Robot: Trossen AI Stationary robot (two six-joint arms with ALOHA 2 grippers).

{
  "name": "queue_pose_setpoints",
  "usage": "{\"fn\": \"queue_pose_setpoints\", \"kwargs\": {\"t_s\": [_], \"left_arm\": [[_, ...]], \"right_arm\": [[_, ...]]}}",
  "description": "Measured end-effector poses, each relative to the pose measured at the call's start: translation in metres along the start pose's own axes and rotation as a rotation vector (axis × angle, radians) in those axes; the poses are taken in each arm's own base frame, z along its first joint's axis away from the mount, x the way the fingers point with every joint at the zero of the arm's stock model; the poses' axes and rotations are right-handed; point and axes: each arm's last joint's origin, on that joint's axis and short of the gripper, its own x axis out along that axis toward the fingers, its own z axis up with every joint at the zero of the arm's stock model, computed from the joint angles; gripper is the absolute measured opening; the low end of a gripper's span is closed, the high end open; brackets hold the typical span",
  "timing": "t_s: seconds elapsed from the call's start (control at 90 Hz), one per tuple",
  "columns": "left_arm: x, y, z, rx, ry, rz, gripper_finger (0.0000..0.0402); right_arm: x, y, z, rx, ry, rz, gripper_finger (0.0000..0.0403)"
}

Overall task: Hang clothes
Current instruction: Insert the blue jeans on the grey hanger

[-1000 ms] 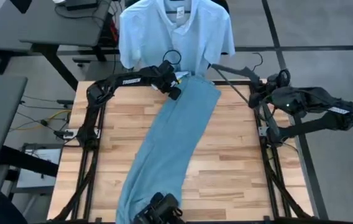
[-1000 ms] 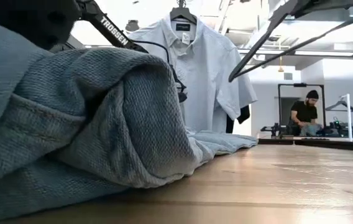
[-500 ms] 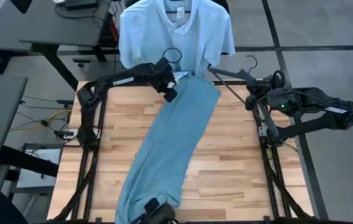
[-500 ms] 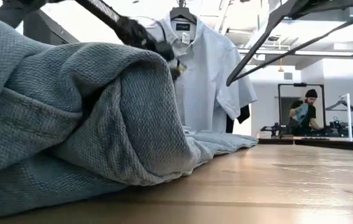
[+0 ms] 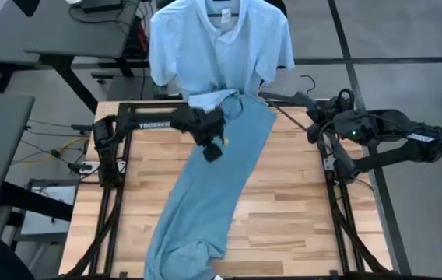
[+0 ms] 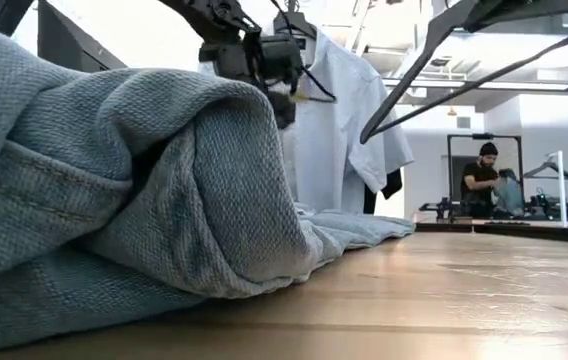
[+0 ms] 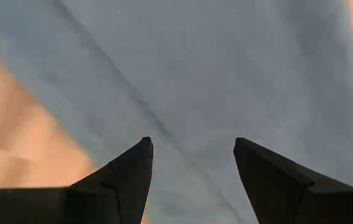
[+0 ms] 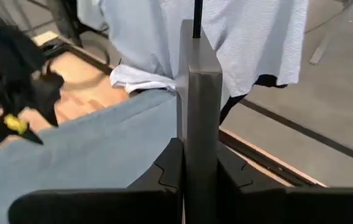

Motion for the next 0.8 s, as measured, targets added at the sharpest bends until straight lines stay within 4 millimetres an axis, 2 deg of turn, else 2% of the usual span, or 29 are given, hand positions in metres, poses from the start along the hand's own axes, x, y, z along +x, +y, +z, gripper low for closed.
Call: {"fn": "queue_pose_setpoints", "kwargs": {"t_s": [0.133,0.244,0.322,0.611,0.7,0.8], "left_arm": [[0.022,-0.026,-0.015,-0.024,0.016,-0.020,0.0208],[0.047,-0.039,-0.035,-0.034,0.087,-0.008,0.0208],[0.054,-0.048,-0.045,-0.033,0.109,0.008,0.0207],[0.054,-0.078,-0.087,0.145,0.336,0.048,0.0207],[0.052,-0.084,-0.094,0.208,0.381,0.052,0.0207],[0.040,-0.087,-0.096,0.222,0.369,0.045,0.0207]], "right_arm": [[0.000,0.000,0.000,-0.041,0.009,0.016,0.0028],[0.000,0.000,0.000,-0.060,0.008,0.017,0.0028],[0.000,0.000,0.000,-0.070,0.010,0.020,0.0028],[0.002,0.001,-0.005,-0.078,0.060,0.044,0.0028],[0.006,0.003,-0.013,-0.056,0.084,0.034,0.0028],[0.013,0.007,-0.024,-0.018,0.111,0.027,0.0028]]}}
